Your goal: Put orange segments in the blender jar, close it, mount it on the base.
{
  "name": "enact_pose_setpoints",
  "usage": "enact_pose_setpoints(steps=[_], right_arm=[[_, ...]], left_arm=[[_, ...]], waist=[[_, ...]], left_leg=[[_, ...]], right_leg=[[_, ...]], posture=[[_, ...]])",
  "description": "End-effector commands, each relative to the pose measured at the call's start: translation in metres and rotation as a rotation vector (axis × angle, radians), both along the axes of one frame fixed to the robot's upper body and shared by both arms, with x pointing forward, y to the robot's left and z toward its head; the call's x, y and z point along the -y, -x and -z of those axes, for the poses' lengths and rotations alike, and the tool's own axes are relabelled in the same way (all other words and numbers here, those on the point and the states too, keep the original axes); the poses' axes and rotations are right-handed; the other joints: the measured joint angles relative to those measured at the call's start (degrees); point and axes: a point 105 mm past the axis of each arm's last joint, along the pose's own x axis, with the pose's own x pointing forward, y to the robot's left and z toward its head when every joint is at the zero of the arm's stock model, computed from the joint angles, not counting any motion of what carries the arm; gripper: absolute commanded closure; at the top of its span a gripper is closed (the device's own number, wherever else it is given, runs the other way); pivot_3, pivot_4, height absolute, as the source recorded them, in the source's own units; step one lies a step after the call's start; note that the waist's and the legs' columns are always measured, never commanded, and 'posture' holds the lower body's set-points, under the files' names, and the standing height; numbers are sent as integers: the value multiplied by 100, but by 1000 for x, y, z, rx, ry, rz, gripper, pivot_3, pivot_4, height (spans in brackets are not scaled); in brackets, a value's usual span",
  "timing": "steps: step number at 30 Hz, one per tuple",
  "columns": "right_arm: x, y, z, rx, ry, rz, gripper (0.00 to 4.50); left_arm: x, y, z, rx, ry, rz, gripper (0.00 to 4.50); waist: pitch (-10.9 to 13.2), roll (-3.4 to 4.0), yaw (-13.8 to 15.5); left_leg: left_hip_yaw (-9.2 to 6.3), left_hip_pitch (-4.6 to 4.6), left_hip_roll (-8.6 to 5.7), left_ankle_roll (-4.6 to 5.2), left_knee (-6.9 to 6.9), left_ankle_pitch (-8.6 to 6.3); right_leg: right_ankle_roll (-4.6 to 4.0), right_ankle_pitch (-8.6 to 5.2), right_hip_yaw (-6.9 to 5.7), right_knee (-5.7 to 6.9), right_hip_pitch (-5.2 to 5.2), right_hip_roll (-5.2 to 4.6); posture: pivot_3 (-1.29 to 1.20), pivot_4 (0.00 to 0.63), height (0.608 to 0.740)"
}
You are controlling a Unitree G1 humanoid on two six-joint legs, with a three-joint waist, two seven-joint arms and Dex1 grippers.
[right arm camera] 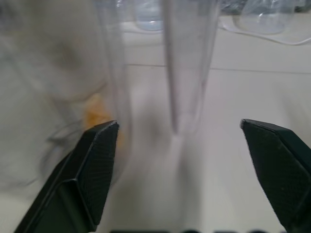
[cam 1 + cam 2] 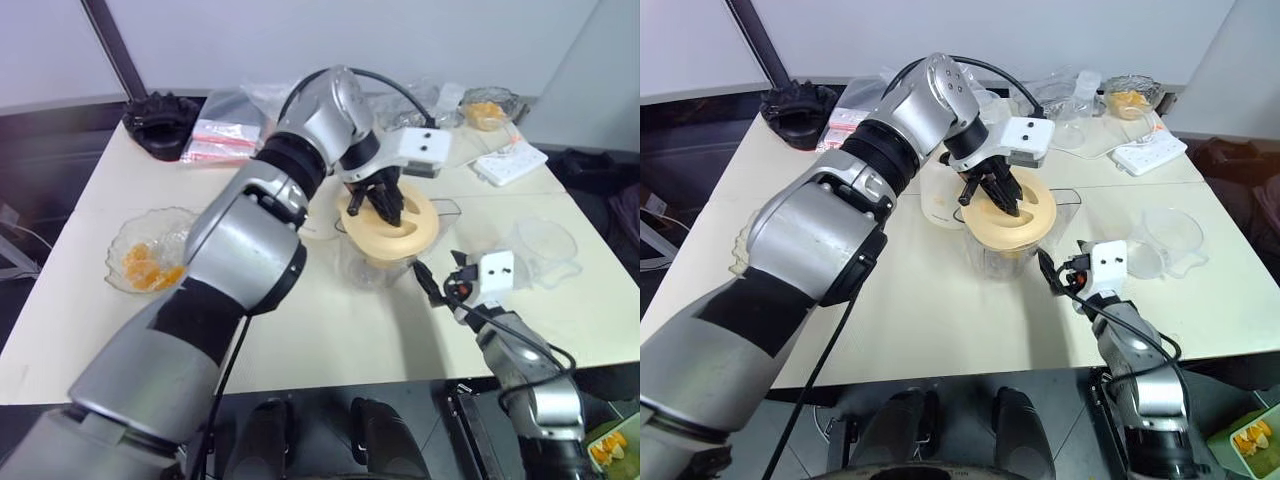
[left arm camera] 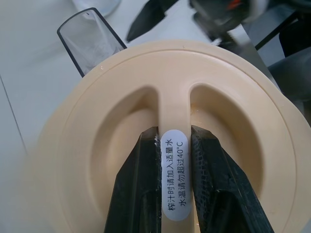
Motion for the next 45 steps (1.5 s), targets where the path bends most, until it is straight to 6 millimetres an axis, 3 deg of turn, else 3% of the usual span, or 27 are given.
enact_pose_setpoints(steps=[1,7,13,16,21,31,45], right_arm=[[7,-11,-12,75,32,14,318],[16,-30,-17,119,56,39,318],[10,-36,-36,205,39,15,318],[5,-31,-42,227,36,-5,1696],[0,-25,-45,242,38,-4,3608],[-6,-21,-39,227,48,8,3572],[-4,-21,-40,237,58,33,3572]], left_arm=[[-8,-2,20,-28,-64,-13,4230],[-10,1,22,-45,-82,16,4230],[-14,1,24,-40,-106,34,4230],[-11,3,22,-51,-84,45,4230],[-8,7,25,-69,-77,77,4230],[-5,5,32,-86,-22,50,4230],[10,-8,66,-142,122,-220,4230]], waist=[[0,0,1],[-1,1,-6],[-1,1,-18],[-1,2,-17],[-1,2,10],[-3,4,24],[-26,28,44]], left_leg=[[0,0,0,0,0,0],[1,6,0,0,0,0],[0,6,-1,0,-2,0],[-2,7,0,0,-3,0],[-2,6,-1,0,-2,0],[-2,6,-2,0,-2,0],[-31,67,-26,-1,-1,0]], right_leg=[[0,0,0,1,0,0],[1,0,0,6,2,3],[1,0,1,6,2,3],[1,0,1,7,2,5],[1,0,3,7,3,4],[2,-2,5,6,4,2],[20,-15,0,-22,100,-15]], posture=[[0,150,740],[0,150,740],[0,150,740],[0,150,740],[0,150,740],[0,150,740],[0,150,740]])
